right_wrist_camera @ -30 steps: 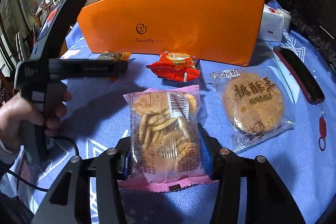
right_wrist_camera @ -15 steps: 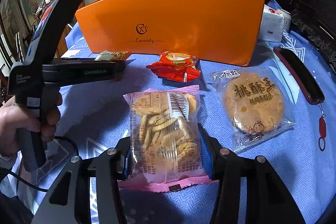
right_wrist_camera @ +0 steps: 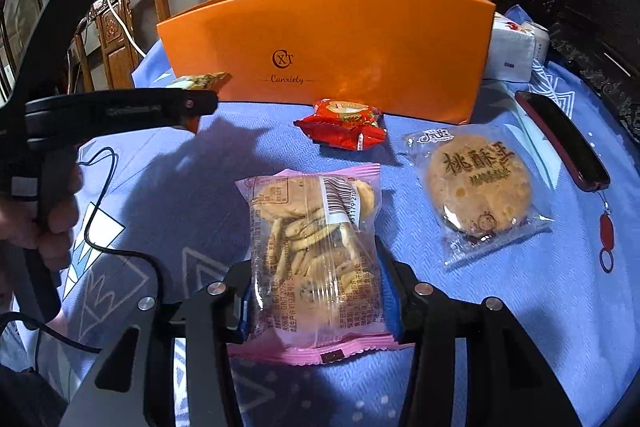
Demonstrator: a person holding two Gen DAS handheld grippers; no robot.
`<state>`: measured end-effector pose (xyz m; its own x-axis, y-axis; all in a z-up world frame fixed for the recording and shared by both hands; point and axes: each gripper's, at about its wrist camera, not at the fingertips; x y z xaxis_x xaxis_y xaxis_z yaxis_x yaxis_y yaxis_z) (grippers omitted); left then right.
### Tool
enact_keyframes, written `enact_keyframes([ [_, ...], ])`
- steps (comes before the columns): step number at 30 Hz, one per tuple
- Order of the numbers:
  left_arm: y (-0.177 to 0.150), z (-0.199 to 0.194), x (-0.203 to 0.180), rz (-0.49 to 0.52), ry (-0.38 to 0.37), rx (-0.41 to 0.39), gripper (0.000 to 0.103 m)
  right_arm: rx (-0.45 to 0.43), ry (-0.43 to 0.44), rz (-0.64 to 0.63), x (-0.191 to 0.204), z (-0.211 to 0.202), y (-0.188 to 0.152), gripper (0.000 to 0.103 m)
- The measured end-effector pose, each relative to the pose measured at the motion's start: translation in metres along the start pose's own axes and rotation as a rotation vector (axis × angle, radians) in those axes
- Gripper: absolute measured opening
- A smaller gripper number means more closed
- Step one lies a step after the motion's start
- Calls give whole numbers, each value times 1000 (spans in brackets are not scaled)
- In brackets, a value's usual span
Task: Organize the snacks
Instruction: 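Drop the pink cookie bag and wafer pack into the orange box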
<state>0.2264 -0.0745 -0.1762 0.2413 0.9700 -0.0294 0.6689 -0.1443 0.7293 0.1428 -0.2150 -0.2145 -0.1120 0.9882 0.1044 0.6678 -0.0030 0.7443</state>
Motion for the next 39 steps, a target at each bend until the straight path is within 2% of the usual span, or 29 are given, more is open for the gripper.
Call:
enact_keyframes([
  [7, -3, -29, 18, -34, -31, -33, 59, -49, 25, 32, 0, -25, 6, 48],
  [12, 16, -66, 28, -50, -41, -121, 59, -140, 51, 51, 0, -52, 29, 48],
  [18, 72, -99, 34, -54, -81, -256, 59, -299, 82, 102, -14, -83, 92, 48],
  [22, 113, -102, 36, -59, -96, -311, 59, -391, 63, 105, -28, -87, 148, 48],
  [27, 164, -87, 38, -55, -81, -351, 59, -439, 30, 74, -37, -70, 202, 48],
  [32, 200, -60, 36, -46, -73, -351, 59, -449, 16, 59, -40, -45, 236, 49],
  [33, 205, -53, 35, -42, -70, -351, 68, -450, 17, 59, -39, -41, 240, 51],
  [34, 210, -42, 34, -38, -59, -347, 81, -437, 9, 51, -39, -32, 246, 55],
  [35, 212, -34, 34, -41, -24, -336, 99, -417, -12, 42, -39, -25, 249, 73],
  [36, 212, -28, 35, -50, 22, -318, 99, -406, -43, 36, -39, -22, 250, 82],
  [37, 212, -25, 36, -57, 44, -298, 99, -422, -70, 36, -40, -25, 245, 84],
  [39, 201, -31, 41, -83, 16, -295, 99, -445, -66, 46, -44, -33, 232, 87],
])
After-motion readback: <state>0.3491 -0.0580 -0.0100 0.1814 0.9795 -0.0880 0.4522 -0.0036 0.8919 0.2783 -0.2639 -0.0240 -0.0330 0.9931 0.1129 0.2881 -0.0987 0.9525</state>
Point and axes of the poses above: each gripper's, at about its wrist camera, not at the fingertips, and z roughly the way its jaws point, x to its left, y to its top, and after that the axes turned 7 degrees about -x, right-handed
